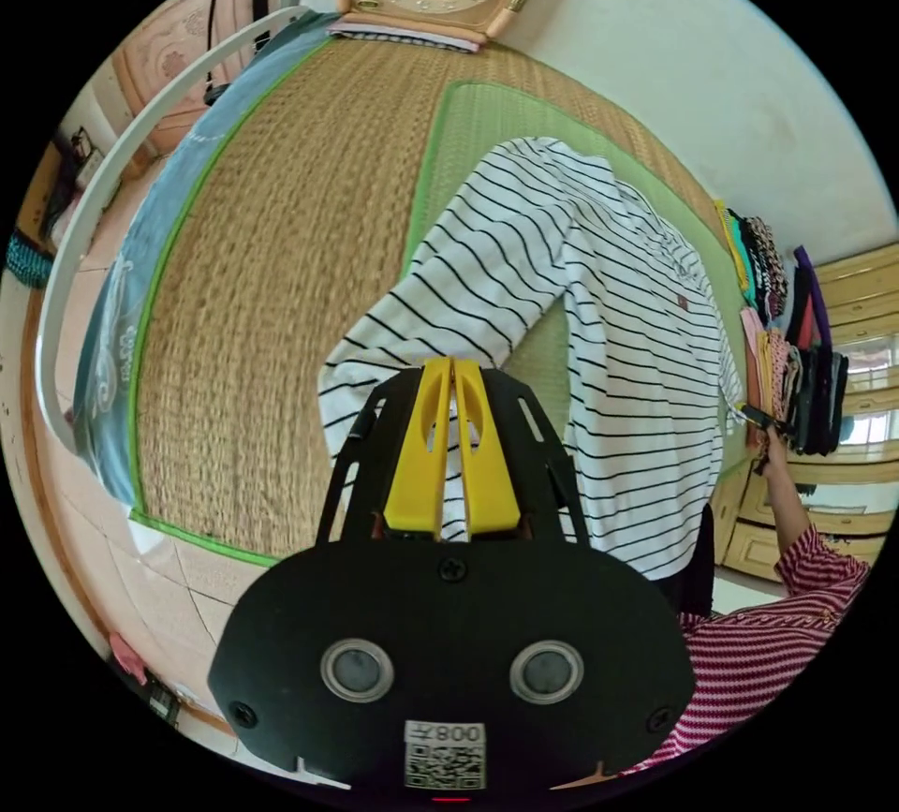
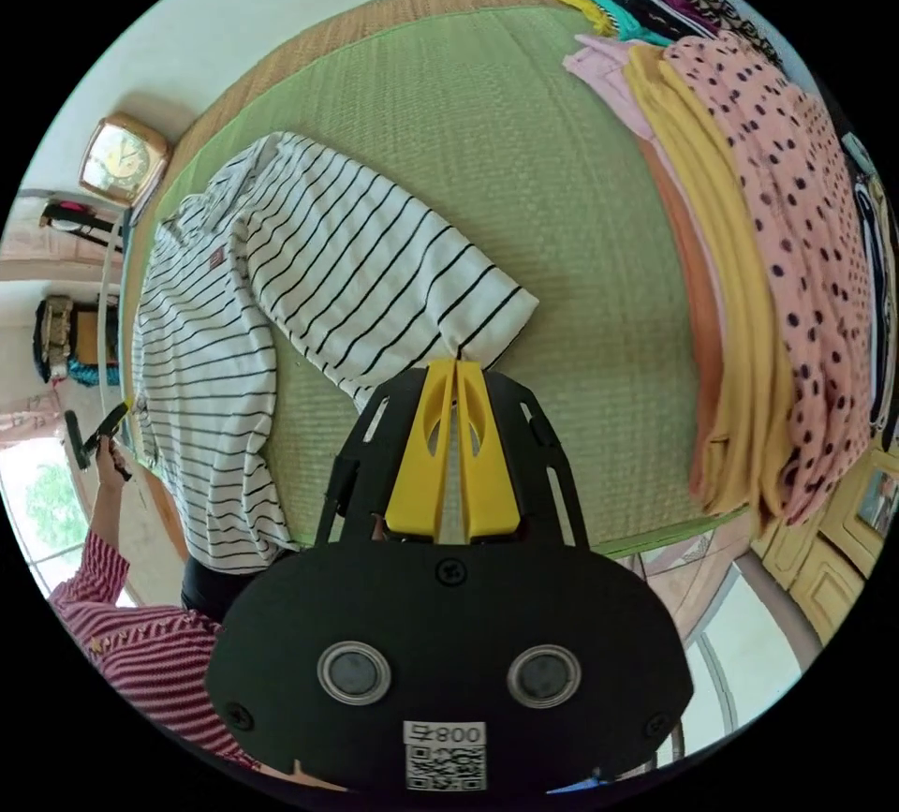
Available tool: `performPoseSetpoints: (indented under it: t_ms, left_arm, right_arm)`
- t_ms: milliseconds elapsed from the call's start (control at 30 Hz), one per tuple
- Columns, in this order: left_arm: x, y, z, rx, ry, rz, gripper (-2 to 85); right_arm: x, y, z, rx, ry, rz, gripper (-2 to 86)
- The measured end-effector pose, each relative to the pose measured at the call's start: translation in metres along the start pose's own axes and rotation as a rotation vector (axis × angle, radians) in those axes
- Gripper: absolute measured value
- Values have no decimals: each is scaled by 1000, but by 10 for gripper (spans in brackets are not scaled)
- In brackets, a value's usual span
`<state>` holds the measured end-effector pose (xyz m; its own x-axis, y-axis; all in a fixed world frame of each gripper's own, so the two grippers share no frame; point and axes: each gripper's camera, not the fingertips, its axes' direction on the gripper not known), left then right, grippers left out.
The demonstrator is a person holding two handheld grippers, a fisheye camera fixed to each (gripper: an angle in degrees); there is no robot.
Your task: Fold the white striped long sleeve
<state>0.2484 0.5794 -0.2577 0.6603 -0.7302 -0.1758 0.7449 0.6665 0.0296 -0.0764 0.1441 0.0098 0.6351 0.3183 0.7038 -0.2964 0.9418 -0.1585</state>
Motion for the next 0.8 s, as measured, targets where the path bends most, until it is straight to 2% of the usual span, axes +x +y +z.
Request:
performPoseSetpoints:
  t_ms: [133, 233, 300, 467, 633, 800]
  left_arm:
    - [19, -2, -28, 45, 136, 34, 5]
    - [42, -19, -47, 73, 207, 103, 12]
    - [59, -36, -52, 68, 245, 144, 19]
    - [103, -88, -51, 42, 331, 196, 37]
    - [146, -141, -55, 16, 294, 253, 47]
    - [167, -165, -62, 1, 228, 297, 49]
  right_arm:
    - [-1, -2, -25, 28, 74, 7, 1]
    - [-26, 3, -46, 114, -26, -45, 1]
    - [-69, -1, -53, 167, -128, -136, 3]
    - [-182, -34, -41, 181, -224, -340, 12]
    - [-278, -75, -40, 207, -142, -511, 25]
    - [-358, -110, -15, 183, 53, -694, 48]
